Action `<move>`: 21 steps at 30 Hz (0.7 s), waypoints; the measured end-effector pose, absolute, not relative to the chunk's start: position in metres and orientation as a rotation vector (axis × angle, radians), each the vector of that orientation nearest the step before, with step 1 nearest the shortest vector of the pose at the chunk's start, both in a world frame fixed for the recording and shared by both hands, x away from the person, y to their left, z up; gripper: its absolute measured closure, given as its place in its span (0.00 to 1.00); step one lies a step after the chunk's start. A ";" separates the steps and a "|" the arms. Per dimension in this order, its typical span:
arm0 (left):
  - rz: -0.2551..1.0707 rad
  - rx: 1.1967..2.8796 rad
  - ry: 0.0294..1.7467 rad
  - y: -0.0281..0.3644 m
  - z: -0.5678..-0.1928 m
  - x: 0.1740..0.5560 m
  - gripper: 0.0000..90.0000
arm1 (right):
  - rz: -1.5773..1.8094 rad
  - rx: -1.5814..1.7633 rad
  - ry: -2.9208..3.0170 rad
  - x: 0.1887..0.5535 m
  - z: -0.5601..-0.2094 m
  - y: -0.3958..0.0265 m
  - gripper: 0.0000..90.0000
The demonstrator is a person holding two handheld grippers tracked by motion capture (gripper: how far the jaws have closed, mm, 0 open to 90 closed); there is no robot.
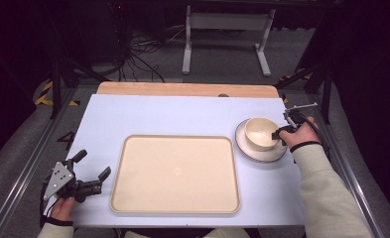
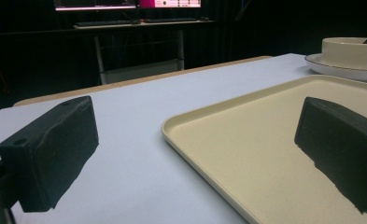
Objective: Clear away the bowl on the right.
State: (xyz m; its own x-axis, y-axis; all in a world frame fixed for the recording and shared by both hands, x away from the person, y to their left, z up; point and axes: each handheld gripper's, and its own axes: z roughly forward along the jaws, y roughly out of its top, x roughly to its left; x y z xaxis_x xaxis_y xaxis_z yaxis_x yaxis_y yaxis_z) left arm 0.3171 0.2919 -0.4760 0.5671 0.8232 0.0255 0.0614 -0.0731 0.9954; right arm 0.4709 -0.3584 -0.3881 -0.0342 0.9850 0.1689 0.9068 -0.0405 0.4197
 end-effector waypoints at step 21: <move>0.747 1.530 0.783 0.292 -0.476 0.317 0.00 | 0.649 2.122 1.954 0.468 -0.382 -0.357 0.93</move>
